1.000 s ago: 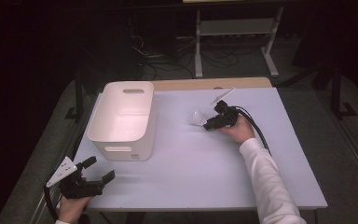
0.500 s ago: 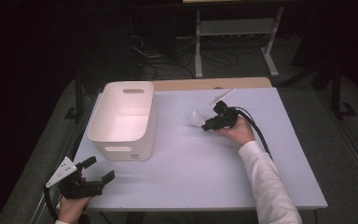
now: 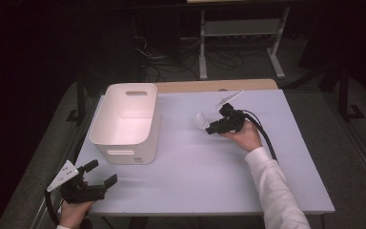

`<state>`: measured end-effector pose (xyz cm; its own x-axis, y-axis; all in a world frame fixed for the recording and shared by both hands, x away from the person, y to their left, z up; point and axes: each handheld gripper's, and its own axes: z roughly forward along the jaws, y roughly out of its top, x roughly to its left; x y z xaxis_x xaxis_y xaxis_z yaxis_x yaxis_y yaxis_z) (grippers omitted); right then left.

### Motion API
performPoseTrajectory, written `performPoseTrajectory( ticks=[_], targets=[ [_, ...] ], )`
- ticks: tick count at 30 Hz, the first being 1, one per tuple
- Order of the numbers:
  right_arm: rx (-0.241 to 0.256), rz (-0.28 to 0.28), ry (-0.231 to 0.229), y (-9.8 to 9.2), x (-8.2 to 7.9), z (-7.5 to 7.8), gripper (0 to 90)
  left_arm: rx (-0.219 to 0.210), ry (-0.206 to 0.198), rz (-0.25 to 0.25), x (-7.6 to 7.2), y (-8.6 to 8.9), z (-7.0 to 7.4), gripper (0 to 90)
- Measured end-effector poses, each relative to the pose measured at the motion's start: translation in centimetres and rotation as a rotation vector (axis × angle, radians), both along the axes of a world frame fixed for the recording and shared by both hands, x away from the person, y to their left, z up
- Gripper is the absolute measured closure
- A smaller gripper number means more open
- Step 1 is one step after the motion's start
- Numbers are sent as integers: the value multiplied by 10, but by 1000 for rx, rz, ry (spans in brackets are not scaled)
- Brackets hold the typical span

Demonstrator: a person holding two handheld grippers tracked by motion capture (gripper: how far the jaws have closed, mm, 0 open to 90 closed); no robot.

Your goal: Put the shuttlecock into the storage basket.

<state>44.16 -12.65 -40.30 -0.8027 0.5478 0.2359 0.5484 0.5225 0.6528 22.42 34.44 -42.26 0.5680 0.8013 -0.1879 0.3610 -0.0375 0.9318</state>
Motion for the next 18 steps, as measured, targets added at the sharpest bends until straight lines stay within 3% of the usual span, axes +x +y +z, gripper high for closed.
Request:
performPoseTrajectory(
  ticks=[18],
  targets=[
    [20,41,-43,12,-16,23,637,-1,0,0,0,0,0,0]
  ],
)
